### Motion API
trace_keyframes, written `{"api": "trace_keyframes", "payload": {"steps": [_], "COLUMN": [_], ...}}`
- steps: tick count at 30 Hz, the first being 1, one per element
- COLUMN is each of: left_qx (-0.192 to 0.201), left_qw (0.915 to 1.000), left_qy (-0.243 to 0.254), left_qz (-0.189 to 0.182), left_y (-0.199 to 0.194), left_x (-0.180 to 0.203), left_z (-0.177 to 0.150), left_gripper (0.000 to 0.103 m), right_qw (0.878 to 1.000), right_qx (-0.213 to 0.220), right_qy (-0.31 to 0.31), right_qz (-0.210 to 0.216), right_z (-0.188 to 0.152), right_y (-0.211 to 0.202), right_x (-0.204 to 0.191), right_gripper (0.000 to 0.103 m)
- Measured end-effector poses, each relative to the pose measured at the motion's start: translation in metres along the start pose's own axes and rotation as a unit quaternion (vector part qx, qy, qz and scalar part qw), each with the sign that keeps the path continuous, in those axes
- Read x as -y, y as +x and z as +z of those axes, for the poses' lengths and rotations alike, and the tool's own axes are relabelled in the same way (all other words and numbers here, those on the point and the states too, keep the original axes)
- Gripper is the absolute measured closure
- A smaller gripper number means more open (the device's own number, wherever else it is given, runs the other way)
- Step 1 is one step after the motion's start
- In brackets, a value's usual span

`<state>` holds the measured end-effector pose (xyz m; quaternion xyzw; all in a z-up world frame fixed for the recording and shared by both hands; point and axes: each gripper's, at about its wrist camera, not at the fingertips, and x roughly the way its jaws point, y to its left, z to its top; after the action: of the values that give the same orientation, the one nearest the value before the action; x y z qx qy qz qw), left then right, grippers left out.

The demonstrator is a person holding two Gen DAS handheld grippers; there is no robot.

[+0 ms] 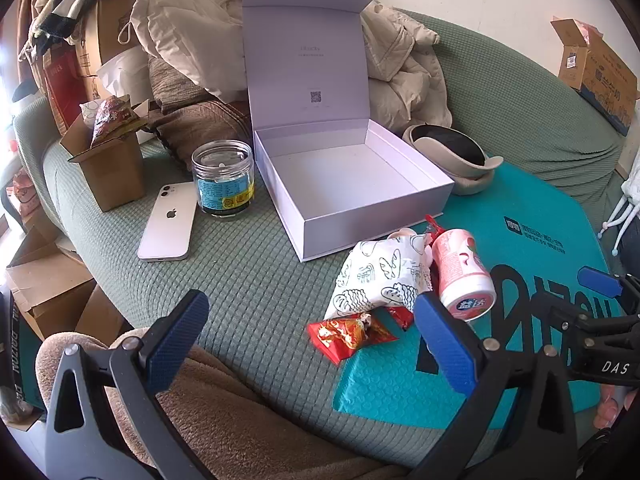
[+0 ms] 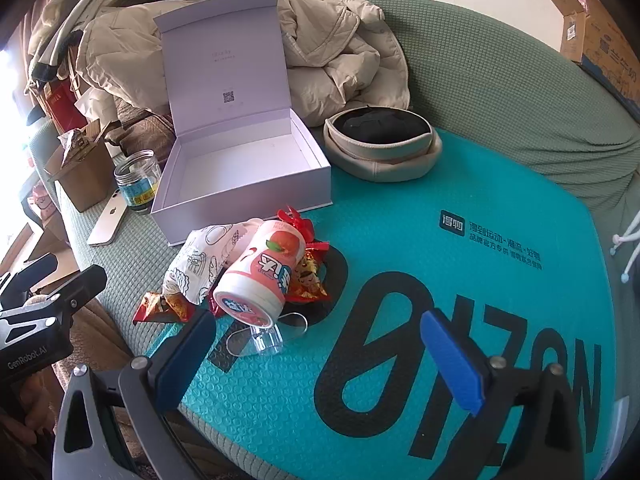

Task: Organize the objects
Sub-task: 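Move both tools toward the snack pile on the teal mat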

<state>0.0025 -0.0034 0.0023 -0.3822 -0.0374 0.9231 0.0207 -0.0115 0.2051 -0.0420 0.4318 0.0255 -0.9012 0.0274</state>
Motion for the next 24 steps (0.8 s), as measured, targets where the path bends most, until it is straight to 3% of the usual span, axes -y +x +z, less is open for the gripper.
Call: {"api": "trace_keyframes", "payload": {"steps": [24], "left_qx": [-0.011], "left_qw": [0.9999], "left_qy": [-0.001], "left_qz": [-0.005], "left_y": [0.0015], "left_x": [-0.0004], "left_z": [-0.0022], "left_gripper": [0.0], "right_qw": [1.0], "right_qx": [-0.004], "right_qy": [-0.004], "right_qz": [0.001], "right_z": [-0.0021], "right_y": [0.002], "right_x": [-0.0044], "right_gripper": [0.0]}}
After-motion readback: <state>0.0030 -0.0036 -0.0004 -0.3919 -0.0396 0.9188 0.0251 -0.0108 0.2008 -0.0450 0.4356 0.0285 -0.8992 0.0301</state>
